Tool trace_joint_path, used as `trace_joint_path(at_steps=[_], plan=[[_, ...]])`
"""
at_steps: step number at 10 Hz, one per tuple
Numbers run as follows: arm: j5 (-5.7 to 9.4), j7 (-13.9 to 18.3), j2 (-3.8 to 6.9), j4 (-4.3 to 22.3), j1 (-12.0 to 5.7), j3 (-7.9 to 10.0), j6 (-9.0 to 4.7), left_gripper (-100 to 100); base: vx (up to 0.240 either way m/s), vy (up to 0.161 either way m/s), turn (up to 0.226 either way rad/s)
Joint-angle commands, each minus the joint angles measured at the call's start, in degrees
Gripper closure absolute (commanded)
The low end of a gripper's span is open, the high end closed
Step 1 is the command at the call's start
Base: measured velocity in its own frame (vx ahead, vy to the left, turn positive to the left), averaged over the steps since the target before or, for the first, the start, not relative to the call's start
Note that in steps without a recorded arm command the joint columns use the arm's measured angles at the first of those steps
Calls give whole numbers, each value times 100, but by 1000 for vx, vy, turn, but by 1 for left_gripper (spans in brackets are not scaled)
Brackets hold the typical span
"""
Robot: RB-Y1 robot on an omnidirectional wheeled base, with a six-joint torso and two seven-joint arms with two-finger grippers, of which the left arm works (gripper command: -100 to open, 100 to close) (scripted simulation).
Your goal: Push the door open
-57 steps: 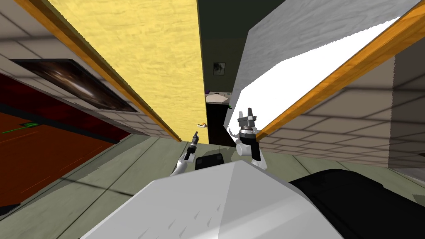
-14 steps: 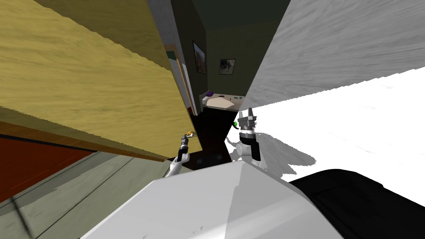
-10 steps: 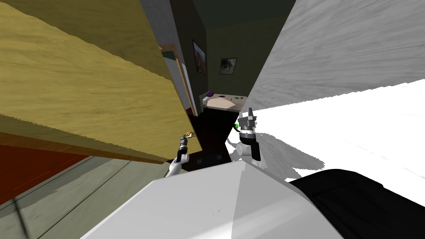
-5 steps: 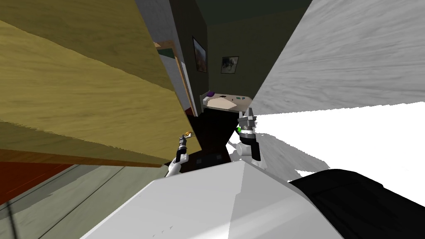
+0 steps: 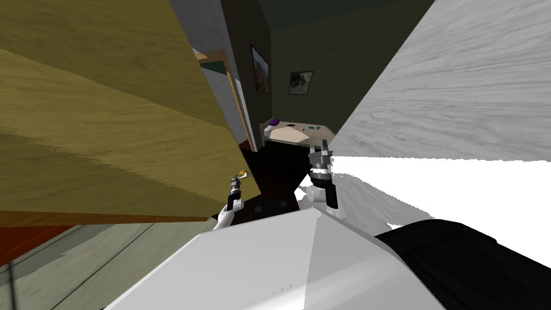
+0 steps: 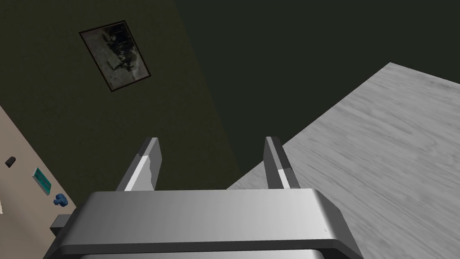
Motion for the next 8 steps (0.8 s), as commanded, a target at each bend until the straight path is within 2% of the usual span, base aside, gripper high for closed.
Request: trace_joint_path(at_steps=[1, 2, 3, 4, 6, 7, 8], plan=[[23, -45, 54, -184, 49, 68, 45, 100, 72, -11, 20], [23, -45, 54, -184, 49, 68, 45, 100, 20, -5, 2], [85, -155, 36, -192, 41, 190, 31, 100, 132, -19, 83], [101, -184, 27, -195, 40, 222, 28, 100, 175, -20, 63], [101, -184, 27, -195, 40, 222, 28, 100, 87, -14, 11], [165, -297, -15, -204, 32, 348, 13, 100, 138, -10, 97], [165, -297, -15, -204, 32, 348, 13, 100, 165, -30, 49]])
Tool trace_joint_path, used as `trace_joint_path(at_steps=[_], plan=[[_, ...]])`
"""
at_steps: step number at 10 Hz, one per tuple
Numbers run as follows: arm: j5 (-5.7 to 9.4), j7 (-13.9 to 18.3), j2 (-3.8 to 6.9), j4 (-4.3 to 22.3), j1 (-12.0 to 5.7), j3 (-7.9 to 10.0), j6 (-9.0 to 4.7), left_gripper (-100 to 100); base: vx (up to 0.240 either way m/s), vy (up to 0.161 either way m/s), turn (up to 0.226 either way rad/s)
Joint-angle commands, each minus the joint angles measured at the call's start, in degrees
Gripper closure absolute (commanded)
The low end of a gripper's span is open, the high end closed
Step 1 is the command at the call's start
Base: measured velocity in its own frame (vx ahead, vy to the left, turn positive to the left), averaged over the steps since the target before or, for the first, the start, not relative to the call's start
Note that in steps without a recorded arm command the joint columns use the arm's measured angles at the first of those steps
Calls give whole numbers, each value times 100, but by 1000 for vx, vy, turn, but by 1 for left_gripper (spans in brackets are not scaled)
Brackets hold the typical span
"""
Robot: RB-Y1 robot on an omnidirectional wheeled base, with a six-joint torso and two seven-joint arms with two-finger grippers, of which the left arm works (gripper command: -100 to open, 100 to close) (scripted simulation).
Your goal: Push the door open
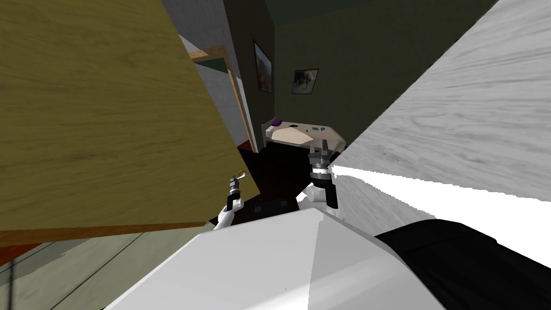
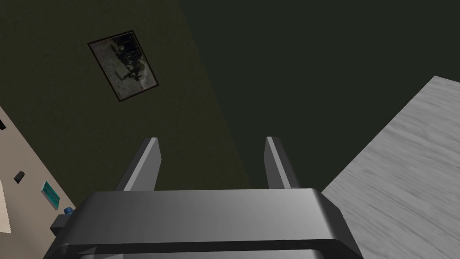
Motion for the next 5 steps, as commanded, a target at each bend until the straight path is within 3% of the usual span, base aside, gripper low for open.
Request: trace_joint_path(at_steps=[1, 3, 5], plan=[[65, -101, 38, -159, 22, 150, 17, 100, 144, -25, 44], [65, -101, 38, -159, 22, 150, 17, 100, 76, -5, 17], [143, -239, -54, -170, 12, 304, 0, 100, 176, -22, 84]])
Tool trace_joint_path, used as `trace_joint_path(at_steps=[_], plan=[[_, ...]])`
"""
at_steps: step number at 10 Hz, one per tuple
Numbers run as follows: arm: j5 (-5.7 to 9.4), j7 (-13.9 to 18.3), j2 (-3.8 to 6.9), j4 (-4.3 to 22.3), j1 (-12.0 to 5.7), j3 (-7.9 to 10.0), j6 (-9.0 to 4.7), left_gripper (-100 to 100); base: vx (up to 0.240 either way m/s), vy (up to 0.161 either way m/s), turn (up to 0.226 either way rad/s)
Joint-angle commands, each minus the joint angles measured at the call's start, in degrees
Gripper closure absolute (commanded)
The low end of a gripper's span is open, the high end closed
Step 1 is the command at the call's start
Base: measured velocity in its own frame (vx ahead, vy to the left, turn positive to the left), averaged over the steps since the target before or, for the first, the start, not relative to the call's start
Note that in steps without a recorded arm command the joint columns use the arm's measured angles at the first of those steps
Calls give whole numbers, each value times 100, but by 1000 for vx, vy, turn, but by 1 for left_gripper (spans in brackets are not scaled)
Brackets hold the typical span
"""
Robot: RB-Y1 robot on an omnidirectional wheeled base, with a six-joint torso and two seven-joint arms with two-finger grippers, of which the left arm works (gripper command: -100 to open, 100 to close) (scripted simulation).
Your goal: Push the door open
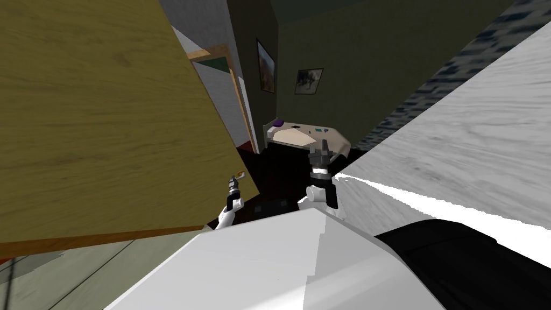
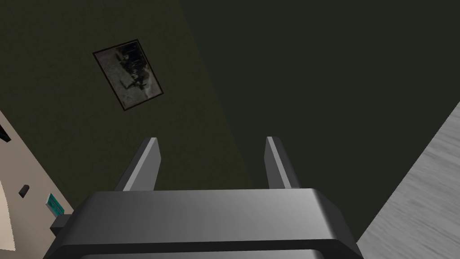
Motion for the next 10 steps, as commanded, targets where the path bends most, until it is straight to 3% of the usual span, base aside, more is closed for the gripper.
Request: trace_joint_path(at_steps=[1, 5, 8, 9, 10], plan=[[76, -79, 30, 37, -67, 159, -126, 100, 172, -47, 96], [192, -285, -215, 20, -81, 389, -152, 100, 212, -33, 86], [268, -420, -463, 9, -90, 539, -169, 100, 171, -46, 90], [268, -394, -377, -29, -18, 551, -160, 100, 57, -2, 48], [333, -440, -210, -41, -10, 659, -173, 100, 125, -3, 19]])
